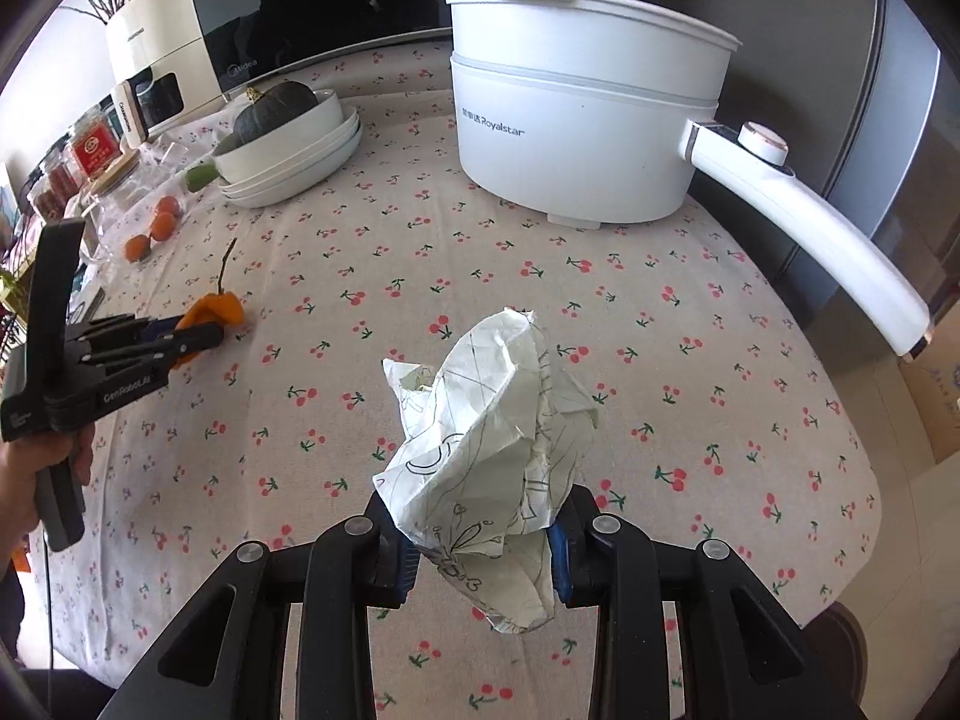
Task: Collect trash
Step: 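Grasp the orange pepper with the left tool while the right tool holds the wrapper, then carry the pepper and wrapper over the bin and open both tools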
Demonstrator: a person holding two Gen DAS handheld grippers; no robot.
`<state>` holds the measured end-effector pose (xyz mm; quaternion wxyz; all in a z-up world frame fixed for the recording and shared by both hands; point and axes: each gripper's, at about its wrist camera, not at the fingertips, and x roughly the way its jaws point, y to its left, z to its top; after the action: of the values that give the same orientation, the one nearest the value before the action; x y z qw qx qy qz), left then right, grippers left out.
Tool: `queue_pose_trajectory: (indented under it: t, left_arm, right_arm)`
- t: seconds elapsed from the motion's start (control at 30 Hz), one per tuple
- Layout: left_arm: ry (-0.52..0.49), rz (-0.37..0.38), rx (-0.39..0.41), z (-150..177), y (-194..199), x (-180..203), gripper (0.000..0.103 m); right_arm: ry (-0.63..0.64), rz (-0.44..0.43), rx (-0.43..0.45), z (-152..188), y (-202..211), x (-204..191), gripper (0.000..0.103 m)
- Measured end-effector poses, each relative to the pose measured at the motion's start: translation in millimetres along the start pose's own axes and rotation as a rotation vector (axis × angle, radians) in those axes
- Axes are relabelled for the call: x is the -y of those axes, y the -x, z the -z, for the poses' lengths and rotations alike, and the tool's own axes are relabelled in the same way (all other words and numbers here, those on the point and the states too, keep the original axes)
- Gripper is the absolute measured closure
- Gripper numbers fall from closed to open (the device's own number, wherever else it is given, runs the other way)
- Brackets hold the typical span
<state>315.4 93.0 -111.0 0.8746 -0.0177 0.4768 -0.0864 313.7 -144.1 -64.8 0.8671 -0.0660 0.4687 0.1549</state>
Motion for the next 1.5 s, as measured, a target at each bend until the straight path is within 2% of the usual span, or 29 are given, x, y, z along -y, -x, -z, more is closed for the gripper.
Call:
queue_pose_trajectory:
  t: [0.43, 0.7, 0.87, 0.97, 1.1, 1.5]
  left_arm:
    - [0.102, 0.04, 0.006, 59, 84, 20, 0.08]
    - [0.086, 0.07, -0.006, 87, 110, 39, 0.08]
    - [0.087, 0.107, -0.023, 98, 116, 52, 0.08]
    - [0.082, 0.145, -0.022, 99, 120, 65, 0.08]
    - [0.056, 0.188, -0.012, 97, 120, 89, 0.08]
    - [-0.08, 0.304, -0.072, 92, 83, 199, 0.08]
  right_arm:
    - [-0.024, 0.004, 0.018, 60, 90, -15, 0.069]
    - [-0.1, -0.015, -0.005, 104, 116, -7, 0.069]
    - [-0.148, 0.019, -0.03, 129, 124, 9, 0.069]
    - [-0.19, -0.024, -0.029, 137, 131, 20, 0.069]
    - [-0.216, -0.021, -0.01, 146, 142, 35, 0.068]
    - [-0.335, 0.072, -0.062, 194, 147, 111, 0.067]
